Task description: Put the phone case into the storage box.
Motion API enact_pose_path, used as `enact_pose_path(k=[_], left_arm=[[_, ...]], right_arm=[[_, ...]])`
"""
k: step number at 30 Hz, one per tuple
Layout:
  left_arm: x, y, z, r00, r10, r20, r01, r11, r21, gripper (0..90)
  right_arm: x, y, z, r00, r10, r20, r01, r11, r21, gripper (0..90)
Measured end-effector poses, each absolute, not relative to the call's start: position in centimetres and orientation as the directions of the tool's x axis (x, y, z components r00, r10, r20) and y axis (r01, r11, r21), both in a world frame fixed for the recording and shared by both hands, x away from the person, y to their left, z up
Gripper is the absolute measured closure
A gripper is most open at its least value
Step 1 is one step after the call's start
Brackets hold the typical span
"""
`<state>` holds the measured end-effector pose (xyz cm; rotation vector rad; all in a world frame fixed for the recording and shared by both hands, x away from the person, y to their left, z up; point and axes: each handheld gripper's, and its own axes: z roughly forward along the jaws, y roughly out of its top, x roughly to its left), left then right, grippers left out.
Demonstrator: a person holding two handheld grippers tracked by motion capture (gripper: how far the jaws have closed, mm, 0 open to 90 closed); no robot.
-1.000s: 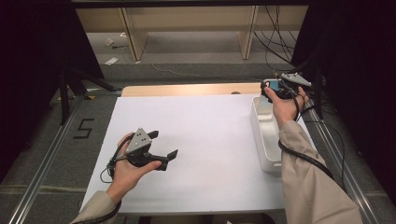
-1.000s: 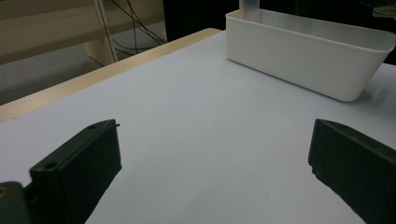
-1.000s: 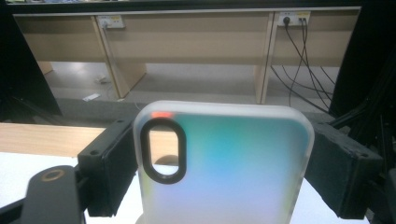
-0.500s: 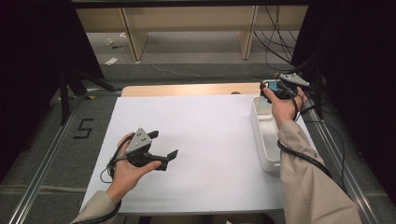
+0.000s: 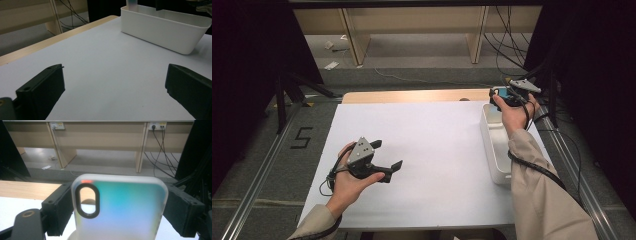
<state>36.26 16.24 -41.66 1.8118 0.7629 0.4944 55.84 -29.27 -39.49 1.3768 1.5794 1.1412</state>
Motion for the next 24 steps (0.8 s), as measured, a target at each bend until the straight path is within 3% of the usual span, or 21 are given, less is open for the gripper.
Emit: enact_pose_path(k=[24], left_arm=[[36.27,16.21,-41.67,0.71,0.704,-0.025,0.266,-0.236,0.935,1.7]], right_arm=[[56.25,-29.02,-40.22,-0.155,0.988,0.012,0.356,0.044,0.933,18.1]])
